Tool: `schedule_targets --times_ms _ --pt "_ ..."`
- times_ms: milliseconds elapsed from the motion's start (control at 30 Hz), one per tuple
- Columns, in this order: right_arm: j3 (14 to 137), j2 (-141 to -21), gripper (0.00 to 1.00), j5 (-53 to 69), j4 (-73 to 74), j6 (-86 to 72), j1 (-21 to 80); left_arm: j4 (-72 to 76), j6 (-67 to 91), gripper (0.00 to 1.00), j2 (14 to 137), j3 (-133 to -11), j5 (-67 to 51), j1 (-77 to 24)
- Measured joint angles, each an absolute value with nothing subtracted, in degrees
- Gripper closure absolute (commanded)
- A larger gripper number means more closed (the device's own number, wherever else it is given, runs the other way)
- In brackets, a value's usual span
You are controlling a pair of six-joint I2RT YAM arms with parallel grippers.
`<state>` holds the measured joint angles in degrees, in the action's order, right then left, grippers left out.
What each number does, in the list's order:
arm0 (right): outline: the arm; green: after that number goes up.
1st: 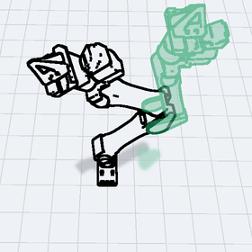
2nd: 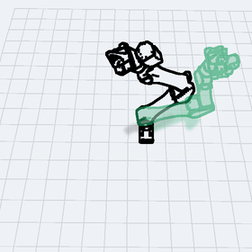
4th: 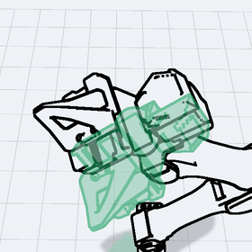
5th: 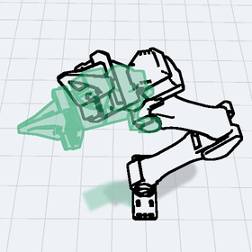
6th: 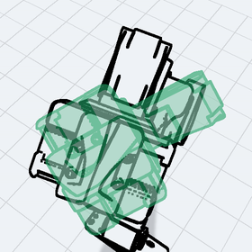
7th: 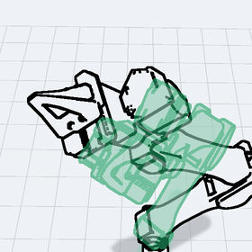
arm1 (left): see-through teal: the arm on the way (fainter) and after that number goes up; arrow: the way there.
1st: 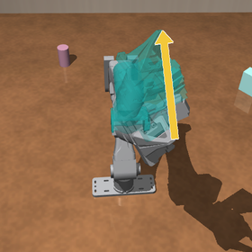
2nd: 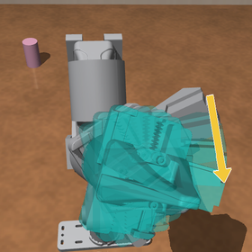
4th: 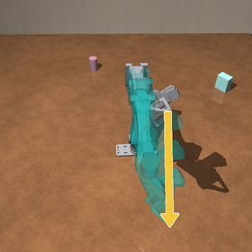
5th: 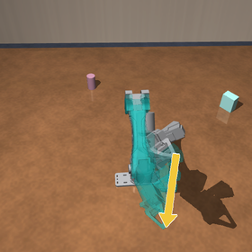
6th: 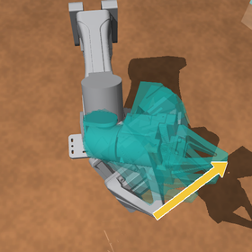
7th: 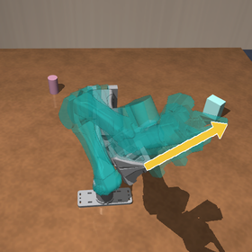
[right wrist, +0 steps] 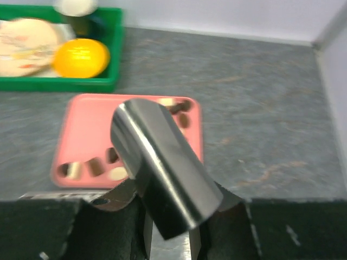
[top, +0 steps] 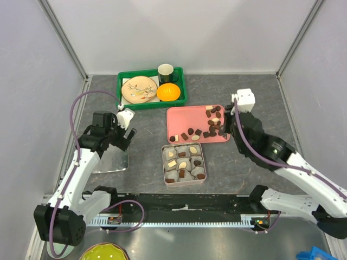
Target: Pack the chocolate
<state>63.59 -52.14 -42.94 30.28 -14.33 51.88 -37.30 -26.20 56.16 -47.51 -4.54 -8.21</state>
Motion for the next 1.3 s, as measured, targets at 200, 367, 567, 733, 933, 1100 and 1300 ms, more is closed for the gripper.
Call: schedule_targets --times_ms 200,367,567,733,933,1100,1300 --pt "68.84 -66.04 0.54 -38.35 36.18 -13.04 32.45 -37.43 -26.26 0.01 54.35 -44.23 -4.54 -8.21" --pt "69.93 -78.89 0.51 -33.85 38.89 -12.12 23.46 -37.56 -26.98 0.01 53.76 -41.93 -3.62 -8.21" --pt "70.76 -91.9 0.52 -28.82 38.19 -12.19 18.33 -37.41 -28.32 0.01 53.41 -39.57 -1.54 -8.21" --pt "71.48 -98.54 0.47 -28.05 37.28 -11.75 15.75 -35.46 -28.82 0.01 54.41 -36.95 -1.23 -8.21" --pt "72.95 -105.06 0.27 -26.87 35.9 -12.01 12.86 -32.1 -30.0 0.05 59.64 -33.87 1.1 -8.21" --pt "73.12 -106.69 0.18 -26.81 35.03 -12.86 12.53 -29.52 -30.17 0.06 63.55 -33.69 1.83 -8.21" --pt "72.9 -104.38 0.29 -26.87 33.15 -14.48 12.58 -27.55 -30.13 0.08 66.57 -33.74 2.7 -8.91"
